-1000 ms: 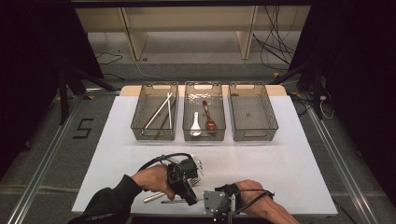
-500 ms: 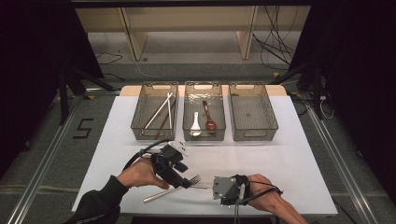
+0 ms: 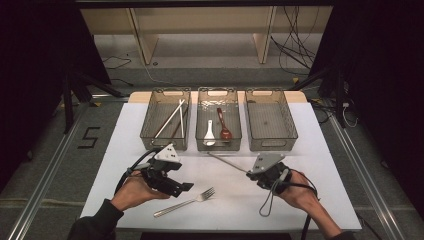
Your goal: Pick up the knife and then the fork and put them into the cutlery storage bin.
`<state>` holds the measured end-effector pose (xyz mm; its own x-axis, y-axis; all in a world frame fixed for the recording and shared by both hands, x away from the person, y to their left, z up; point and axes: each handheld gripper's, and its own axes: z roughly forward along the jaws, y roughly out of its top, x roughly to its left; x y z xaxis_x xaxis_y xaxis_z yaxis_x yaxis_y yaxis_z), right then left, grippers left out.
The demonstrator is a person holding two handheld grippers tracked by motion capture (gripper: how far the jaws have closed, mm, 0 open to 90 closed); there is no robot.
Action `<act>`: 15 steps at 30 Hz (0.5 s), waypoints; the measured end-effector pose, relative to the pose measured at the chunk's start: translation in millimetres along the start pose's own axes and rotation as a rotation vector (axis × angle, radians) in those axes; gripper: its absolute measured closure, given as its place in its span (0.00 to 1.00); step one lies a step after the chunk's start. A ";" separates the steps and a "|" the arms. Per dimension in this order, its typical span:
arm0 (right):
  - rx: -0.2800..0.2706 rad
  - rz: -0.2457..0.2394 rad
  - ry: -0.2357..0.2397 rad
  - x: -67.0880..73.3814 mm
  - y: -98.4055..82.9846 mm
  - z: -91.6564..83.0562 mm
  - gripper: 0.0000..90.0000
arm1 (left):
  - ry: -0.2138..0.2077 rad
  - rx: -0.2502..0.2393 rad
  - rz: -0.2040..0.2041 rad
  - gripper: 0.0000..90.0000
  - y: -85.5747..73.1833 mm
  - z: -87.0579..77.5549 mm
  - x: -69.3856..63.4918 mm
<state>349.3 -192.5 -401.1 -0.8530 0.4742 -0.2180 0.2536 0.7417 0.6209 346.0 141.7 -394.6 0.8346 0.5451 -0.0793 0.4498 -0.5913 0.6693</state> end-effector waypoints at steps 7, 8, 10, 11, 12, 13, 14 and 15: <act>-0.052 0.188 -0.070 -48.7 0.6 -11.1 0.99 | 0.046 0.018 -0.009 0.20 -14.4 0.1 4.6; -0.051 0.209 -0.083 -55.3 1.4 -11.5 0.99 | 0.047 0.019 -0.013 0.19 -16.0 0.3 5.7; -0.049 0.248 -0.101 -67.3 3.7 -12.1 0.99 | 0.061 0.021 -0.016 0.19 -19.6 0.4 7.1; -0.051 0.259 -0.107 -72.9 5.0 -12.1 0.99 | 0.063 0.023 -0.019 0.18 -21.2 0.6 7.3; -0.050 0.274 -0.117 -78.0 6.8 -12.0 0.99 | 0.069 0.029 -0.017 0.18 -22.7 0.8 7.7; -0.047 0.285 -0.128 -83.0 8.7 -11.7 0.99 | 0.076 0.036 -0.010 0.18 -24.0 1.2 7.9; -0.045 0.292 -0.134 -88.1 10.4 -11.4 0.99 | 0.082 0.041 -0.003 0.18 -25.4 1.8 7.5; -0.045 0.307 -0.144 -92.6 12.3 -10.9 0.99 | 0.084 0.048 0.003 0.18 -26.6 2.4 7.3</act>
<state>426.5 -232.5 -365.1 -0.6663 0.7364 -0.1175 0.4653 0.5337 0.7062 340.8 159.9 -414.8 0.8076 0.5896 -0.0137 0.4634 -0.6200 0.6331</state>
